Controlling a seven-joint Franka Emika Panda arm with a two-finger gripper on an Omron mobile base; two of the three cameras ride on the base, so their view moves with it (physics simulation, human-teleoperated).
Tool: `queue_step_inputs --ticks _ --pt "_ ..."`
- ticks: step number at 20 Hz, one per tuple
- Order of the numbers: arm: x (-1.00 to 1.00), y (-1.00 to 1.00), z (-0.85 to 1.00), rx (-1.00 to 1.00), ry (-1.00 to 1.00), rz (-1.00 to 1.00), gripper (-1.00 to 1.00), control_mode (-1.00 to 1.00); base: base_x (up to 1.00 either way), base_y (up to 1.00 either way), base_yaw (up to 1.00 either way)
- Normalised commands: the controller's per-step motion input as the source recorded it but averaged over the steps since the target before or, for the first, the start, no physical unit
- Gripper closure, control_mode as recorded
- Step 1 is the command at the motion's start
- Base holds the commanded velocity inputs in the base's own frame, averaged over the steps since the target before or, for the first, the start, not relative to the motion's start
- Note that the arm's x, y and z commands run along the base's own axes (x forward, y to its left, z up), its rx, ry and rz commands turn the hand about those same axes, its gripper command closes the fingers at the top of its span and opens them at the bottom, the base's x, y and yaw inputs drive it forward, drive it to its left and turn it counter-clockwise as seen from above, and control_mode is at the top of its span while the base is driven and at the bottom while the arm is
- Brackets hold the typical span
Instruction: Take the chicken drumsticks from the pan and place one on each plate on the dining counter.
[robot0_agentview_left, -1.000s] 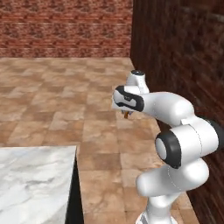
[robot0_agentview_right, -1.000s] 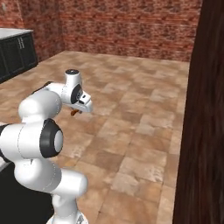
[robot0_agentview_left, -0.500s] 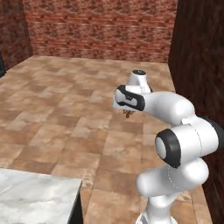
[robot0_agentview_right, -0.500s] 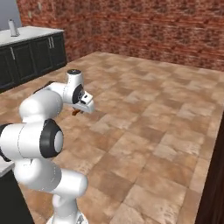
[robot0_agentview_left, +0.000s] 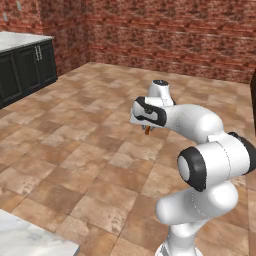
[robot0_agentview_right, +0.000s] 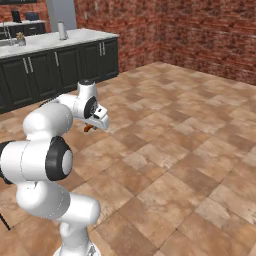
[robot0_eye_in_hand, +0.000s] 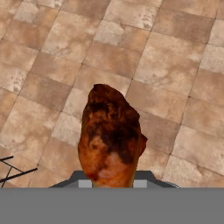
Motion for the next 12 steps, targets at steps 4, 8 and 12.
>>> queue_step_inputs --ticks 4,8,12 --pt "0.0 0.0 0.0 0.0 0.0 0.0 1.0 1.0 0.82 -0.2 0.51" --pt "0.0 0.0 0.0 0.0 0.0 0.0 1.0 1.0 0.79 -0.18 0.55" --pt "0.0 0.0 0.0 0.0 0.0 0.0 1.0 1.0 0.77 -0.17 0.58"
